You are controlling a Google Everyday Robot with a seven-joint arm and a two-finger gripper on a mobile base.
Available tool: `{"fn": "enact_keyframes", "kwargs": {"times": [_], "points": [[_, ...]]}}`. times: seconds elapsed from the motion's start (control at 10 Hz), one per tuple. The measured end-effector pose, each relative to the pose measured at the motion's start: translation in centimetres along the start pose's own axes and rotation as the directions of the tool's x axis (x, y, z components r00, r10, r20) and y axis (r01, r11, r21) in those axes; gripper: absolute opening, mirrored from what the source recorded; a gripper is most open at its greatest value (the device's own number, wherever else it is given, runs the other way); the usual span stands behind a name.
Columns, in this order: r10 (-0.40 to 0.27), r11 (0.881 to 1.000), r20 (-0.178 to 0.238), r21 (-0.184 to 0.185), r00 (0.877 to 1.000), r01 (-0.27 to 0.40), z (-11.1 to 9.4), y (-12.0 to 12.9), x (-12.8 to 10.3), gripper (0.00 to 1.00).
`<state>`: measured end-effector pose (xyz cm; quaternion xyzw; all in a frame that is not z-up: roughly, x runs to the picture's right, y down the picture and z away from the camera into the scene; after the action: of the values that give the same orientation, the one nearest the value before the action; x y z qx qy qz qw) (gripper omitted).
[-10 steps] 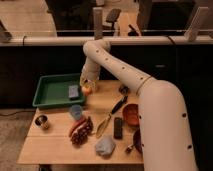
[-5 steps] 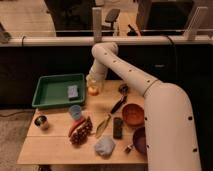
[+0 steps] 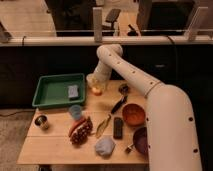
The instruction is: Place apple in metal cup
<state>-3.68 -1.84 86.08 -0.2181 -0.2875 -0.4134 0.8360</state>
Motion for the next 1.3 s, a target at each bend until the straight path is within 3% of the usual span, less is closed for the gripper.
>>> {"fn": "enact_keyframes", "kwargs": {"times": [0.1, 0.3, 0.7, 1.0, 1.3], "points": [[0.009, 1.000, 0.000, 0.001, 1.000, -0.009, 0.1, 0.7, 0.6, 0.14], [-0.010, 1.000, 0.010, 0.002, 1.000, 0.010, 0.4, 0.4, 0.7, 0.03], [-0.179, 0.984, 0.058, -0.015, 0.982, 0.180, -0.2, -5.3, -2.2, 0.00], [-0.317, 0.946, 0.120, -0.032, 0.941, 0.323, -0.3, -9.5, -4.8, 0.00], [-0.415, 0.902, 0.182, -0.044, 0.891, 0.429, 0.6, -11.5, -7.1, 0.00]]}}
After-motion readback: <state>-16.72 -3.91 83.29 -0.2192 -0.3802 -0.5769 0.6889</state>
